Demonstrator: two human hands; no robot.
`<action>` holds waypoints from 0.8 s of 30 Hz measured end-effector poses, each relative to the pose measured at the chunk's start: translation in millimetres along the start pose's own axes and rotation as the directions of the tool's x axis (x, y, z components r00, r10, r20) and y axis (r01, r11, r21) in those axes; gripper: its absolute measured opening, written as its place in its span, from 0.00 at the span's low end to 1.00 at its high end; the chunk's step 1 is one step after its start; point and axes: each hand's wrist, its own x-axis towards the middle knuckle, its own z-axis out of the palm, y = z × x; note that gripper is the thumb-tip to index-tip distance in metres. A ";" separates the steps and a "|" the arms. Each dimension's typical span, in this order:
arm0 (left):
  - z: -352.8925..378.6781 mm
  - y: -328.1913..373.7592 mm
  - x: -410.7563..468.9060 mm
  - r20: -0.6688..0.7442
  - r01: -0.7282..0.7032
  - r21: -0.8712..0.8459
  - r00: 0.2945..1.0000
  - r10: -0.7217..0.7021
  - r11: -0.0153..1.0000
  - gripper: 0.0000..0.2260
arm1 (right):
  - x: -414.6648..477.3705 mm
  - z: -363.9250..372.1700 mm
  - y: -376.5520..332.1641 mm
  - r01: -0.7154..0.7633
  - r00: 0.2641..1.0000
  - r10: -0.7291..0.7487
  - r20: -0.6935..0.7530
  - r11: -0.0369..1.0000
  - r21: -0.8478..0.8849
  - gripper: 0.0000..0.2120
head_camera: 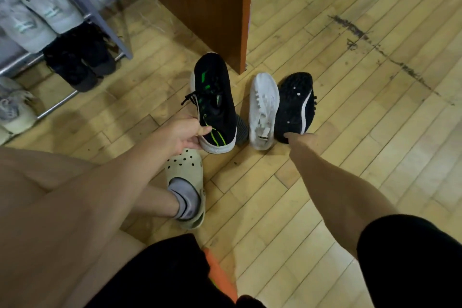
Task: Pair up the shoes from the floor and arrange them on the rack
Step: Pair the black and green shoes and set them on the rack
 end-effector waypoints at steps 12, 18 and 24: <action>4.2 -16.3 -9.7 0.043 -0.006 0.068 0.999 0.003 0.998 0.17 | -34.8 3.4 49.4 0.622 0.749 -0.586 0.310 0.459 -0.635 0.11; -6.5 -27.9 -5.9 0.022 0.023 0.116 0.999 -0.026 0.993 0.16 | -7.7 0.6 35.4 0.246 0.967 -0.254 0.037 0.876 -0.415 0.19; -18.0 -28.6 -1.6 -0.013 0.051 0.101 0.999 -0.050 0.994 0.16 | -2.4 16.6 39.6 -0.261 0.946 0.227 0.230 0.956 0.130 0.18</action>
